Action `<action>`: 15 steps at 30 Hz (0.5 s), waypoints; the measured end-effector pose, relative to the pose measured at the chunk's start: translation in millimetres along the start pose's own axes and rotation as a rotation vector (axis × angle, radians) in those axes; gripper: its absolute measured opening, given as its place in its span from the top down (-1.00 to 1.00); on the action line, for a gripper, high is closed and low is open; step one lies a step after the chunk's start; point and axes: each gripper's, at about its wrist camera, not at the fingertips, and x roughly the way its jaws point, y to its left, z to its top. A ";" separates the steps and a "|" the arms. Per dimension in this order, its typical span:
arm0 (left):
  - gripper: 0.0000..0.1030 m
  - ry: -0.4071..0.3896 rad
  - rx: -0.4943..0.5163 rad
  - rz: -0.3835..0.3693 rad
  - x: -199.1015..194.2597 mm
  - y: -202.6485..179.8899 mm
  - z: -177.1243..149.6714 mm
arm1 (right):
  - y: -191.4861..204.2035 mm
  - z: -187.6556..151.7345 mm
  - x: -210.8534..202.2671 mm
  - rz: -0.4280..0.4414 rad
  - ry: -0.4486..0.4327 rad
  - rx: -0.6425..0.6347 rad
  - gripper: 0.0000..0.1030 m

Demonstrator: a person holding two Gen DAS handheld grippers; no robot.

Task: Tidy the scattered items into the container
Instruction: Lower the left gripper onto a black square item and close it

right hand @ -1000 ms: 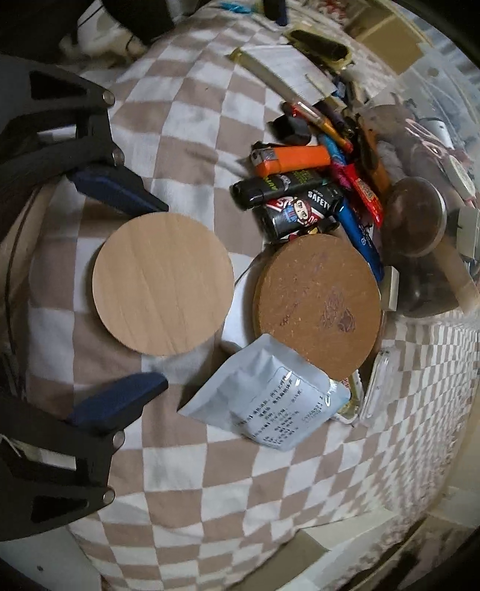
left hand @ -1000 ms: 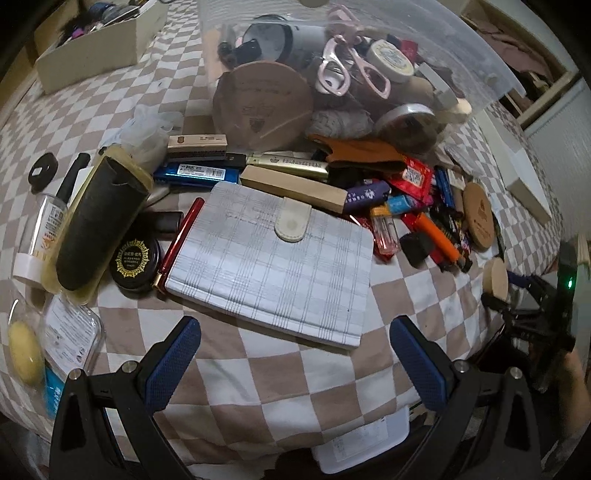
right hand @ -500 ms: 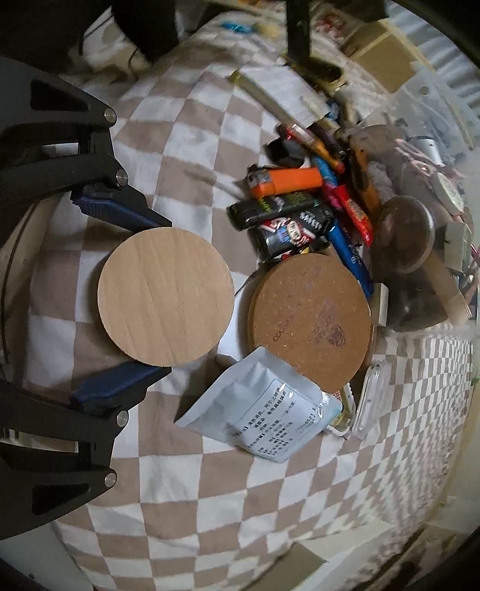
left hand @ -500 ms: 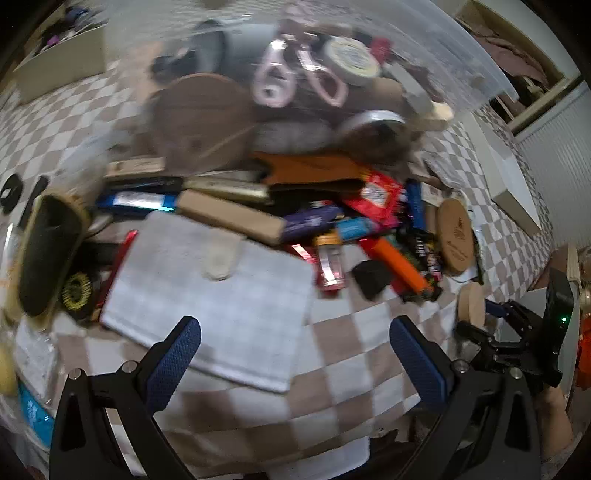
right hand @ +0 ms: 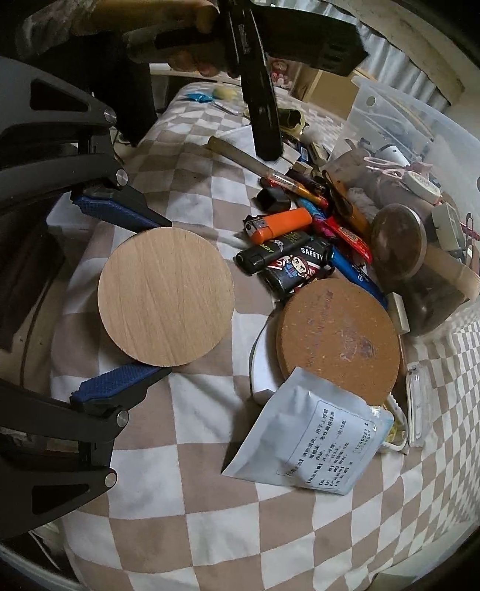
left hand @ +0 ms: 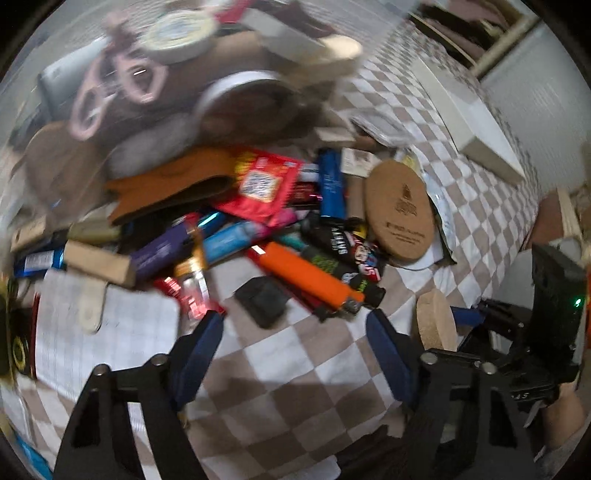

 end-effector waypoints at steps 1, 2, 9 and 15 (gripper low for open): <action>-0.42 0.004 0.028 0.011 2.8 -3.5 1.4 | -1.8 0.4 -0.8 0.004 0.001 0.000 -0.34; -0.37 0.008 0.056 0.022 5.5 -7.1 2.8 | -3.6 0.9 -1.5 0.008 0.002 0.000 -0.34; -0.29 0.023 0.195 0.124 26.8 -8.4 9.9 | -12.0 1.0 -4.8 0.038 0.011 0.005 -0.34; 0.16 0.064 0.201 0.104 32.4 2.6 7.7 | -11.2 1.4 -4.8 0.028 0.019 -0.016 -0.34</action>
